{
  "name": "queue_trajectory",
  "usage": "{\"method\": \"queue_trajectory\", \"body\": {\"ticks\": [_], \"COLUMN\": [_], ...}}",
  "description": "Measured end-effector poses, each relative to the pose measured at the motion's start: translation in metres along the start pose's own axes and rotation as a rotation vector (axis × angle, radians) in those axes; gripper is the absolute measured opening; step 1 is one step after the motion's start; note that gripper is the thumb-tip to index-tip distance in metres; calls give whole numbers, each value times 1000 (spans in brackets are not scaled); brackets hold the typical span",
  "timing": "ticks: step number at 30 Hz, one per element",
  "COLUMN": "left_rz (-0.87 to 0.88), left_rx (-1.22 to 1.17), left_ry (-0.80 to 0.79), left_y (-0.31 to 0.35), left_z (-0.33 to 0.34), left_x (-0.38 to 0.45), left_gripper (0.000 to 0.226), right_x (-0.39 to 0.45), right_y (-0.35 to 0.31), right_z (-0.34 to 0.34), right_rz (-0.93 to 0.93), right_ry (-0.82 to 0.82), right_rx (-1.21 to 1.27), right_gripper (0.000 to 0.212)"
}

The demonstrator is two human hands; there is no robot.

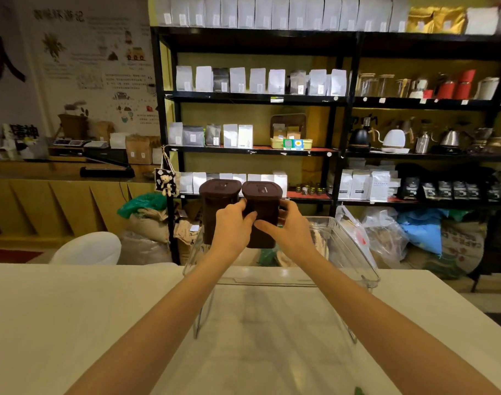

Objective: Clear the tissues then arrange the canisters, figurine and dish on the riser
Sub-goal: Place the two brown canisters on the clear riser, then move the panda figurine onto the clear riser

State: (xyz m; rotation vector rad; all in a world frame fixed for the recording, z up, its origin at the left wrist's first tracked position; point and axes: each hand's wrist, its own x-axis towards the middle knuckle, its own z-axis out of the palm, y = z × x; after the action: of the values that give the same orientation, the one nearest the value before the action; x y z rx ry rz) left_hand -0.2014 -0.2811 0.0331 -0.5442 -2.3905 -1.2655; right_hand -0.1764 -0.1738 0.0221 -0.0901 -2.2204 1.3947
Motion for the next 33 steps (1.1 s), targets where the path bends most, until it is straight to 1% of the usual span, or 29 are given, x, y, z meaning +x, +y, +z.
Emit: {"method": "queue_trajectory", "body": {"ticks": [6,13,15,18,20,22,24,26,28,31,33], "left_rz": [-62,-65,-70,-46,7,84,130,176,260,455,546], "left_rx": [30,129,184,267,325,388,448,525,565,559,559], "left_ry": [-3,-22,-35,-47,-31,15,44,44,35,10,-47], "left_y": [4,5,6,6,6,9,14,20,27,36,41], "left_z": [6,6,5,3,1,-1,-3,-5,-4,1,7], "left_x": [2,2,2,1,-4,-12,-25,-40,-55,-79,-99], "left_gripper": [33,31,29,28,28,28,31,36,40,42,47], "right_x": [-1,-3,-3,-9,-18,-31,-47,-66,-89,-129,-155], "right_y": [2,1,-1,-4,-7,-9,-8,-7,-5,2,11], "right_z": [-1,-11,-16,-29,-42,-58,-75,-93,-111,-138,-153], "right_rz": [29,43,53,29,-14,-80,-152,-203,-236,-270,-256], "right_ry": [-48,-143,-181,-227,-268,-337,-367,-357,-338,-329,-338], "right_rx": [-4,-102,-149,-247,-363,-518,-640,-690,-718,-762,-811], "right_gripper": [63,62,58,46,41,40,40,38,37,38,39]}}
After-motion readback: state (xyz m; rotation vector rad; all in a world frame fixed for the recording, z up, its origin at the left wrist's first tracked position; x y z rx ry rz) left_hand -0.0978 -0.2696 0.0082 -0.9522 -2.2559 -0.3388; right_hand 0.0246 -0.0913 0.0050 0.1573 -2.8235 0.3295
